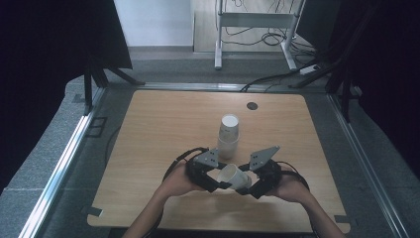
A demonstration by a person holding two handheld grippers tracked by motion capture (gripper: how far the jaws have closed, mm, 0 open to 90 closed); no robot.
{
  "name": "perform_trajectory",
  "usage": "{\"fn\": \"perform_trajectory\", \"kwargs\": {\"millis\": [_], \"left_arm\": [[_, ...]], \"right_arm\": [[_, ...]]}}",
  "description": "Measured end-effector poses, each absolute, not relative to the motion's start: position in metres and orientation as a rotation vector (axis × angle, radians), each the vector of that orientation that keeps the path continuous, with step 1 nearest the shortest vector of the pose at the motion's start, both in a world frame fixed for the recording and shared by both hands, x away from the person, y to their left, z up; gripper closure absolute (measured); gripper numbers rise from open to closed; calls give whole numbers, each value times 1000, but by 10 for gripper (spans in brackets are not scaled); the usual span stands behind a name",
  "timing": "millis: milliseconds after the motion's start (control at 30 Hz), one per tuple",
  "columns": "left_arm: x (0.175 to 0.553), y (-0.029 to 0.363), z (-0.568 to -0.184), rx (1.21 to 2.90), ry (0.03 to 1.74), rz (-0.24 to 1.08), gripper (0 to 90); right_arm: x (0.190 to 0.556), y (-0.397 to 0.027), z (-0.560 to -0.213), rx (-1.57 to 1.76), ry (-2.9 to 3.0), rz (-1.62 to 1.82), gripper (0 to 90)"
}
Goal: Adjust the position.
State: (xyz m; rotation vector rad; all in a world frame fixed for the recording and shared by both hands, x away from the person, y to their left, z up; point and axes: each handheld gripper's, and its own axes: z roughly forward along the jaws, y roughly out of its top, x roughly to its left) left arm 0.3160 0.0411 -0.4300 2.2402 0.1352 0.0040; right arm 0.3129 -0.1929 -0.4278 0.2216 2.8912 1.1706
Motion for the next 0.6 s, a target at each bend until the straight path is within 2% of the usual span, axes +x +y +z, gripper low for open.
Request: {"fn": "perform_trajectory", "kwargs": {"millis": [367,433,600], "left_arm": [[315,37,-429,2273,113,16,365],[315,37,-429,2273,110,17,365],[315,39,-429,2258,117,18,364]], "right_arm": [[316,-180,-425,179,2967,1014,314],[317,-179,-426,173,2977,1006,360],[316,-181,-427,184,2964,1032,379]]}}
